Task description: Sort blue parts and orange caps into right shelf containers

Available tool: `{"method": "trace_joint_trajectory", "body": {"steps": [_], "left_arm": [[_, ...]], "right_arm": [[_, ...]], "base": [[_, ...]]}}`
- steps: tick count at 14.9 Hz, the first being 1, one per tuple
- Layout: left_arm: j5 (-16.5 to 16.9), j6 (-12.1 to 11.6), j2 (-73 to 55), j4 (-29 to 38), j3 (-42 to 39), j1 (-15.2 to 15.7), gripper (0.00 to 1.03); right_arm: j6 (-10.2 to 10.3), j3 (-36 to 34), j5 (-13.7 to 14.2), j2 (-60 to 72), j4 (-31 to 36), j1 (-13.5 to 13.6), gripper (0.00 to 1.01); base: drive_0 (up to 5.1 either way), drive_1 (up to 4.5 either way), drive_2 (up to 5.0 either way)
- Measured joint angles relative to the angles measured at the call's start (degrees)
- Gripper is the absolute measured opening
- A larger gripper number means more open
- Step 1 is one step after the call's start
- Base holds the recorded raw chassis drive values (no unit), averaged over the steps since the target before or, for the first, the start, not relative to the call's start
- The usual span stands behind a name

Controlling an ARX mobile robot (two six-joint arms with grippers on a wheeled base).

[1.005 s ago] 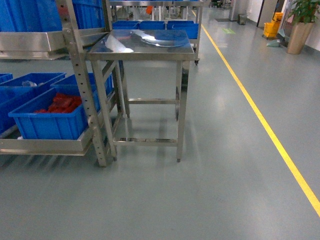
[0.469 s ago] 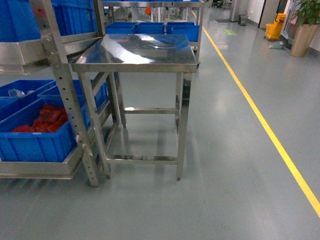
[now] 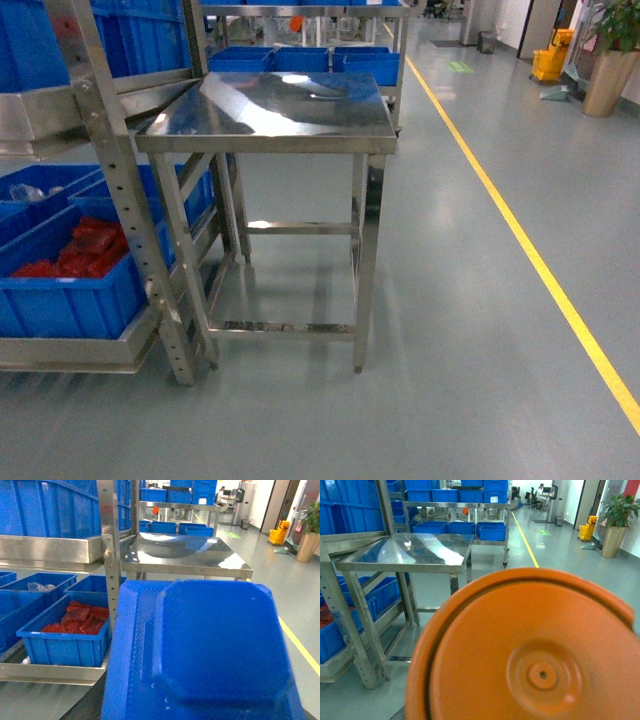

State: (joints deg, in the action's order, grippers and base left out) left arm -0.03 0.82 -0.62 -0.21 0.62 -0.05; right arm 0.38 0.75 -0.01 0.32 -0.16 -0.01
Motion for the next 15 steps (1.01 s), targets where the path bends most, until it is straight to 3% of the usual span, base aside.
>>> {"method": "trace_joint_trajectory", "body": {"steps": [15], "left_arm": [[0.02, -0.02, 0.00, 0.26, 0.00, 0.00, 0.42]], "right_arm": [[0.00, 0.00, -0.02, 0.00, 0.15, 0.00, 0.45]], "base": [[-0.1, 4.19, -4.3]]}}
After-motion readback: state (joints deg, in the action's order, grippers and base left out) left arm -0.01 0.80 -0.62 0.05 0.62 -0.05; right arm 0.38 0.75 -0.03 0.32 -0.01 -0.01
